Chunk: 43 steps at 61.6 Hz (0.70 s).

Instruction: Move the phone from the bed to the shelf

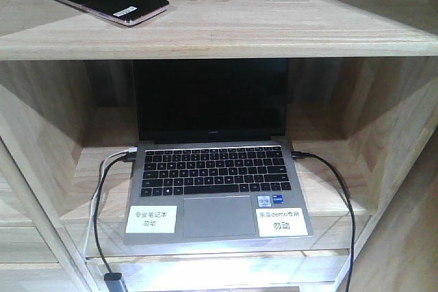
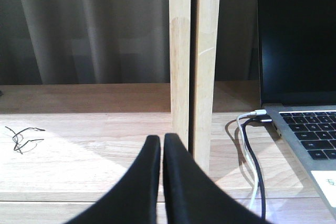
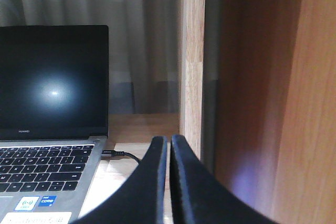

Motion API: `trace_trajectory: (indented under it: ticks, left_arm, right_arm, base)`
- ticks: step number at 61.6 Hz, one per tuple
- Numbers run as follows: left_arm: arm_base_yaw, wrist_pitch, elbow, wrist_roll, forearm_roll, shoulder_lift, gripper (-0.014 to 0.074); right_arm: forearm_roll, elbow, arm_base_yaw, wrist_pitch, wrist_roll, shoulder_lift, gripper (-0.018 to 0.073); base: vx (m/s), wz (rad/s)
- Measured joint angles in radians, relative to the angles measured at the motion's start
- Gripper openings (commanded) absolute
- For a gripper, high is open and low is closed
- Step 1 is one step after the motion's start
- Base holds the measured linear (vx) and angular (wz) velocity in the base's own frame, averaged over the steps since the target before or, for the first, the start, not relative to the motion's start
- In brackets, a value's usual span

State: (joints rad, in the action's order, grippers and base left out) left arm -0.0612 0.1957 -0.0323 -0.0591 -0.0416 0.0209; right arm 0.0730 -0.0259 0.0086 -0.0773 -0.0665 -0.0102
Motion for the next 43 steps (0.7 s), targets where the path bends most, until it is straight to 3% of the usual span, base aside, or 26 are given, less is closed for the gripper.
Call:
trace_trajectory:
  ticks: [43]
  left_arm:
    - [0.000, 0.000, 0.000, 0.000, 0.000, 0.000, 0.0001]
  right_arm:
    - [0.000, 0.000, 0.000, 0.001, 0.000, 0.000, -0.0005]
  base:
    - [0.00, 0.00]
